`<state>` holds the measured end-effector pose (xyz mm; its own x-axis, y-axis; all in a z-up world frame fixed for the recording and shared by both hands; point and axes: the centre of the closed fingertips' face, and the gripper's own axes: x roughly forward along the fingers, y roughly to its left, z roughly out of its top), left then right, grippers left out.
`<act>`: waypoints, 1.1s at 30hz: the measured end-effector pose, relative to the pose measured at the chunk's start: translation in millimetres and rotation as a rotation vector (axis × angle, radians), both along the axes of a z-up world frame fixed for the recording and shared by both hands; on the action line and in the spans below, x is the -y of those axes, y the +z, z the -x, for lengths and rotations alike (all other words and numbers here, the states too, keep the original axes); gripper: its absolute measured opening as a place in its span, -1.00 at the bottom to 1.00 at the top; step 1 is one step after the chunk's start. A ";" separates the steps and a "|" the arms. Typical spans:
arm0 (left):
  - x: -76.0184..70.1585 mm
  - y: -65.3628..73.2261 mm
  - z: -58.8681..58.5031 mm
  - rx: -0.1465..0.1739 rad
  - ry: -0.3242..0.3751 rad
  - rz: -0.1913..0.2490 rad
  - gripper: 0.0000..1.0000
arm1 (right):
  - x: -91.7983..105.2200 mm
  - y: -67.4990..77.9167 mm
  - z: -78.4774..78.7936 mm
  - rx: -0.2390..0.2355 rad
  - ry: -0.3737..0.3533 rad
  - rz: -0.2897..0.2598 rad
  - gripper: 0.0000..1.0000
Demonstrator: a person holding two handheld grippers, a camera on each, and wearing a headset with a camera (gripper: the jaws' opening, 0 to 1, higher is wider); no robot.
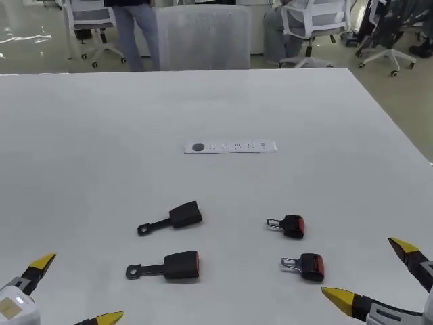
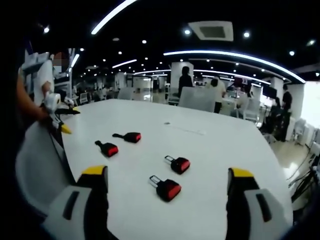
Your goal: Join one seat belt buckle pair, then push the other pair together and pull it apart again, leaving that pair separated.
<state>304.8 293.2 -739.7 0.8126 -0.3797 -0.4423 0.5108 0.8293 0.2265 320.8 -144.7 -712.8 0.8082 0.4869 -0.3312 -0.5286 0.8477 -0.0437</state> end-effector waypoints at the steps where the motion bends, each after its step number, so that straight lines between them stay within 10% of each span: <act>1: 0.7 -0.5 0.5 -0.004 -0.001 -0.001 1.00 | 0.6 0.0 -0.6 0.002 -0.003 0.003 1.00; 13: 1.1 -5.0 1.1 -0.027 -0.003 0.006 1.00 | 3.1 2.5 -14.4 -0.002 -0.048 -0.061 0.91; 16: 0.5 -4.9 0.5 -0.026 -0.001 0.009 0.99 | 2.8 -10.7 -12.8 -0.034 -0.016 0.050 0.78; 27: 5.1 -5.3 0.1 -0.031 -0.019 0.010 1.00 | -11.0 -9.6 -16.0 -0.023 0.043 0.067 0.79; 33: 24.8 -5.2 -6.7 -0.041 -0.161 -0.069 0.91 | -16.7 -29.8 -11.5 -0.143 0.148 0.168 0.63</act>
<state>311.5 268.4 -744.9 0.7245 -0.4709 -0.5033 0.6455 0.7196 0.2560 332.3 -128.0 -742.6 0.6714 0.5249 -0.5231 -0.6572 0.7480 -0.0930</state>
